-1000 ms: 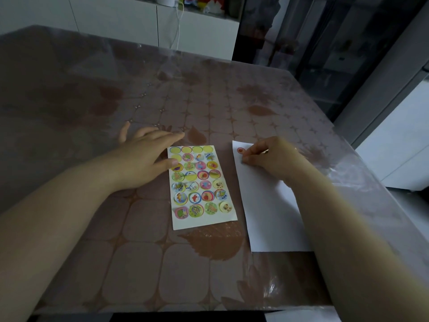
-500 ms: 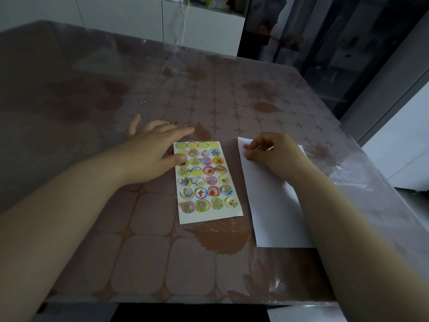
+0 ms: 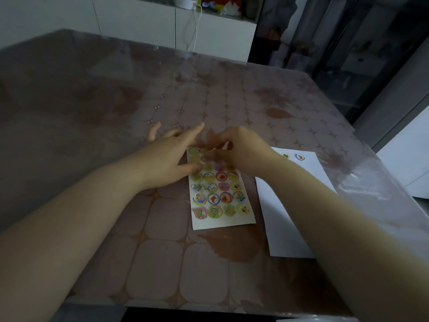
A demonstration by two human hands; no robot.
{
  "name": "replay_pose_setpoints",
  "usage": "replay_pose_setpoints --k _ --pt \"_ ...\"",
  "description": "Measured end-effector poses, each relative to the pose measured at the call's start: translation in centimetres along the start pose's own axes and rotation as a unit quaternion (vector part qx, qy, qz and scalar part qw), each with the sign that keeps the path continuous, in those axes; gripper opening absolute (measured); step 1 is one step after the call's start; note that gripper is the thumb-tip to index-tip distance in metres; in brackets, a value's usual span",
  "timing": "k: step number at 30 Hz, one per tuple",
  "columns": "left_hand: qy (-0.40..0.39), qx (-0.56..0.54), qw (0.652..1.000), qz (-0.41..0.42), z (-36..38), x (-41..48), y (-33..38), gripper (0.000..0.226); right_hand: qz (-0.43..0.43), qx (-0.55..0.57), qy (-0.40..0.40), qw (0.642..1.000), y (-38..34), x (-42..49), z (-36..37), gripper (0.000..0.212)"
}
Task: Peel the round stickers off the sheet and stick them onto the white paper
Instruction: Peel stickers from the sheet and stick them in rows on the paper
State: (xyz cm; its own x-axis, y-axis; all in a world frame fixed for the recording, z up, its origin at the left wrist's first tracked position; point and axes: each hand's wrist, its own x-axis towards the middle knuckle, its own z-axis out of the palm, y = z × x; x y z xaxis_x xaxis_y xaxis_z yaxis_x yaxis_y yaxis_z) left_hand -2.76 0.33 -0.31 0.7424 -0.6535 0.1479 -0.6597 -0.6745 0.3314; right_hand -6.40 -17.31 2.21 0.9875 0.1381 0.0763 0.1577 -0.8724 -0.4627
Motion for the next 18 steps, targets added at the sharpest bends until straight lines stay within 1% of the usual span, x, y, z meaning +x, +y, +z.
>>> replay_pose_setpoints --k 3,7,13,16,18 --pt "-0.003 0.008 1.000 -0.004 0.1 0.1 -0.1 0.084 -0.013 0.062 0.011 0.998 0.3 0.3 1.1 0.017" --pt "-0.009 0.021 1.000 -0.010 0.3 0.3 -0.3 0.084 -0.013 0.060 0.026 0.998 0.4 0.4 1.5 0.013" --pt "-0.020 0.031 0.999 -0.030 0.3 0.3 -0.2 0.077 0.006 0.081 0.018 0.997 0.6 0.5 1.9 0.003" --pt "-0.026 0.031 0.999 -0.036 0.2 0.4 -0.1 0.072 0.016 0.117 0.042 0.992 0.5 0.5 1.7 0.010" --pt "-0.022 0.035 0.999 -0.030 0.2 0.3 0.0 0.067 0.035 0.159 0.071 0.984 0.4 0.2 0.3 0.009"
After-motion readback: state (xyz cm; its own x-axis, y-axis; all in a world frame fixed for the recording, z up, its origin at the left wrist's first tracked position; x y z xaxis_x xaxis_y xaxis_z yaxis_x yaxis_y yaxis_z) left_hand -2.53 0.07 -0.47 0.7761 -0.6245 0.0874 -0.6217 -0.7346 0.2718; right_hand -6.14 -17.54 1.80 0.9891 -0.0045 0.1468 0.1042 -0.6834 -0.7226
